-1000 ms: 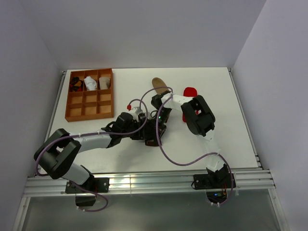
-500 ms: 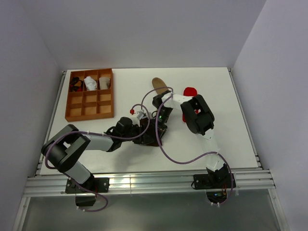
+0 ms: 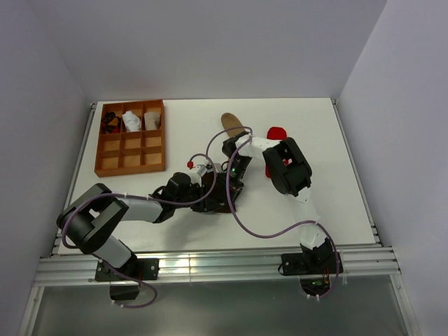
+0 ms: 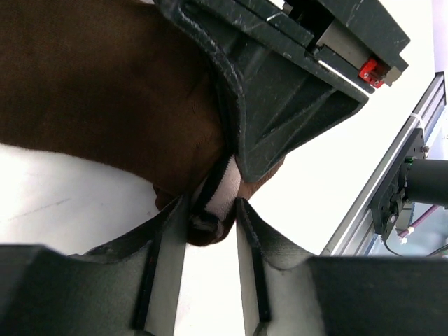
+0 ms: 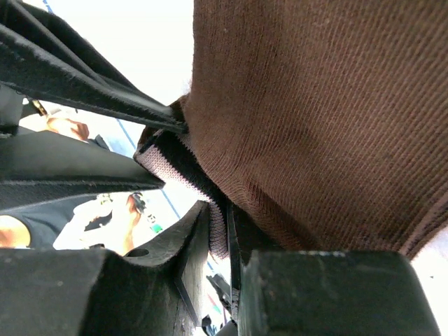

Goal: Roll the socks
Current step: Roll the sock at the center of the board.

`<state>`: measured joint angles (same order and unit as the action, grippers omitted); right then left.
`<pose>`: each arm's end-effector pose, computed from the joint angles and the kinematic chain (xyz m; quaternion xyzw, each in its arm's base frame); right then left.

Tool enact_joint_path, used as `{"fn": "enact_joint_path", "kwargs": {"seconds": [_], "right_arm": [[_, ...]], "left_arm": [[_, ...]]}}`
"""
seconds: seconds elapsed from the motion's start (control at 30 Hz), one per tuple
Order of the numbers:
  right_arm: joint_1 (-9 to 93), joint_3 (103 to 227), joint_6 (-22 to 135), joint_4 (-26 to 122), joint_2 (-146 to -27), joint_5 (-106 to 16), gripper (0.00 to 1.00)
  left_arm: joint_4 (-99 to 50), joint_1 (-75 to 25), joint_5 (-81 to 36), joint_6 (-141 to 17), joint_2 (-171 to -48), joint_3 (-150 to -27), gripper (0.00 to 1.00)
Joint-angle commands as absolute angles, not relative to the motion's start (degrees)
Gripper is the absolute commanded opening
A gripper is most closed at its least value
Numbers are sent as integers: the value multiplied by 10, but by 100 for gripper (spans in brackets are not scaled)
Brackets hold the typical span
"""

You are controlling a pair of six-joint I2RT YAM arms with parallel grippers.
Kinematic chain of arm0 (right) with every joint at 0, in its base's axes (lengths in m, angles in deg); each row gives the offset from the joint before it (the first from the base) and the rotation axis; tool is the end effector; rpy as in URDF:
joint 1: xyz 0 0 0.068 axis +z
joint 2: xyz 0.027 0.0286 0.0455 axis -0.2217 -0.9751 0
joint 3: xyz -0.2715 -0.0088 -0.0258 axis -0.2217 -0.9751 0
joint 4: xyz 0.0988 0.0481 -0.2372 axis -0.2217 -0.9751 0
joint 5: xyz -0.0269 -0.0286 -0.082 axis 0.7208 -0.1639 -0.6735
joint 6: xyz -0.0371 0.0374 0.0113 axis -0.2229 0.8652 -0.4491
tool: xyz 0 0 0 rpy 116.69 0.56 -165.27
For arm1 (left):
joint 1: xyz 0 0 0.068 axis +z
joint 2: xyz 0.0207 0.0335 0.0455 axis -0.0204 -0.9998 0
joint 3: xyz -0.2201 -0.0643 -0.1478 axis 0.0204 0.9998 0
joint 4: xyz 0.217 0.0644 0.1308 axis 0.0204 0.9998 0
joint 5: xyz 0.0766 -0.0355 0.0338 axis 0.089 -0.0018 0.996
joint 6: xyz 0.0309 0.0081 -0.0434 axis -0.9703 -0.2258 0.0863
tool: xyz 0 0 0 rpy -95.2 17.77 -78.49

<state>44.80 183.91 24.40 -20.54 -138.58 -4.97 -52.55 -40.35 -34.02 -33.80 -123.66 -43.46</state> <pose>0.3248 0.2339 0.1075 0.3783 -0.8236 -0.3899 0.1631 0.1973 -0.1908 0.1292 0.0967 0.8632 -0.4216 0.2603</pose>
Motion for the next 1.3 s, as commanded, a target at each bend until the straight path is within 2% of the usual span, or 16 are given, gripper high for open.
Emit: {"fn": "enact_joint_path", "kwargs": {"seconds": [0.0, 0.07, 0.17, 0.33, 0.57, 0.67, 0.97, 1.07, 1.13, 1.27], "right_arm": [[441, 1821, 218, -140, -1416, -174, 20], [440, 1821, 219, -140, -1414, -174, 20], [440, 1813, 225, -125, -1404, -181, 20], [441, 1785, 232, -84, -1369, -202, 24], [437, 1743, 256, -26, -1290, -214, 51], [424, 1721, 270, 4, -1248, -216, 55], [371, 1652, 296, 98, -1131, -236, 55], [359, 1625, 268, 121, -1086, -231, 54], [360, 1593, 245, 140, -1059, -215, 50], [369, 1538, 183, 164, -998, -188, 50]], "left_arm": [[-497, -408, -343, -355, -1217, -442, 35], [-481, -411, -341, -360, -1226, -455, 34], [-435, -417, -325, -355, -1246, -485, 27], [-297, -427, -283, -326, -1285, -557, 1], [-168, -429, -268, -275, -1319, -611, 0], [-125, -430, -266, -266, -1319, -626, 0], [-32, -430, -300, -231, -1329, -674, 0], [-15, -430, -313, -231, -1338, -685, 0], [-3, -429, -328, -226, -1343, -691, 0], [14, -417, -350, -224, -1362, -702, 0]]}}
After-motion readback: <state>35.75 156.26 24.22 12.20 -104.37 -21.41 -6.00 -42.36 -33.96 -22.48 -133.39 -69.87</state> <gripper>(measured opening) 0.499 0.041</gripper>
